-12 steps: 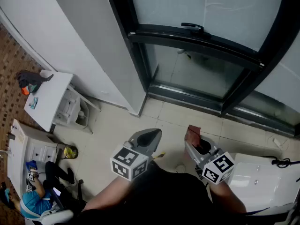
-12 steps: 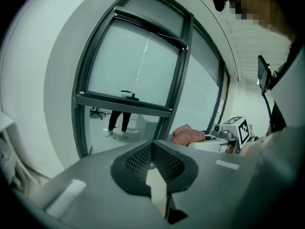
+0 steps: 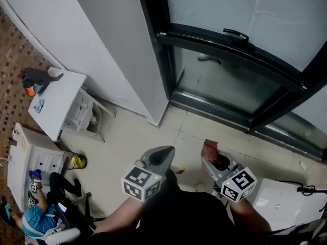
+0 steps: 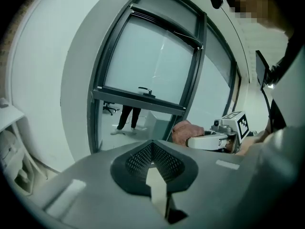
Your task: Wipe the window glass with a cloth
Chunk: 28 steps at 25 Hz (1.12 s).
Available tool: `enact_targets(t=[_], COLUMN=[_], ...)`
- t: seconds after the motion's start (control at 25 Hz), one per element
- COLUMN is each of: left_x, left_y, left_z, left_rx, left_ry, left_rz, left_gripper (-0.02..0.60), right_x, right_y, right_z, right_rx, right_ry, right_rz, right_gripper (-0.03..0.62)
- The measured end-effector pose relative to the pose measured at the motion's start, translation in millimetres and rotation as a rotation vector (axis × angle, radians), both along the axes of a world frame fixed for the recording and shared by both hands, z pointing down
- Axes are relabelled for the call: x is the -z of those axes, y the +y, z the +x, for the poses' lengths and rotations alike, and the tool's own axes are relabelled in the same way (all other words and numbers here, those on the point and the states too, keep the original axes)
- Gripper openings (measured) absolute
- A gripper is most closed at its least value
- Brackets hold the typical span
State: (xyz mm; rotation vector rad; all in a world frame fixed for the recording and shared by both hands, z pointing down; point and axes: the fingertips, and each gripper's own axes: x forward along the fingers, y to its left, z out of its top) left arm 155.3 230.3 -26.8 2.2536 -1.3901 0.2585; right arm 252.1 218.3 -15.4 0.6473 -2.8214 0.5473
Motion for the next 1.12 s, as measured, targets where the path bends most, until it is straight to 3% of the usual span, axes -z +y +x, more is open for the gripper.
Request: enact_targets(t=[0.24,0.32,0.48,0.76,0.88,1.12], left_x=[-24.3,-34.9,-65.9,-142.2,-195.7,-306.7], left_y=[-70.3,-95.5,-138.2,-205.3,-234.3,-312.1], left_z=[-77.7,-98.2,-120.6,-151.4,-156.2,-160.3], left_rx=[-0.039,-0.080,-0.163,-0.160,-0.149,-0.120], left_ry=[0.017,-0.014,-0.104,-0.077,-0.049,-0.042], left_rz=[-0.001,0.006,0.022,-0.015,-0.039,0.002], left_gripper=[0.017,0.017,0.017,0.017,0.017,0.017], right_x=[-18.7,-23.9,-42.4,-96.4,-131.1,-172.7], right_y=[-60.9,-85.9,-129.9,-220.3,-275.3,-403.7], right_z=[-77.6,-106.0,-155.3,-211.0,-227.8,-262.0], right_rx=[-0.031,-0.048,-0.043,0.051,0.067,0.017], right_ry=[0.076,0.099,0.184,0.387,0.505,0.763], right_rz=[-0.024,-0.002,0.076,0.297,0.453,1.009], right_gripper=[0.080,0.080,0.080,0.080,0.080,0.080])
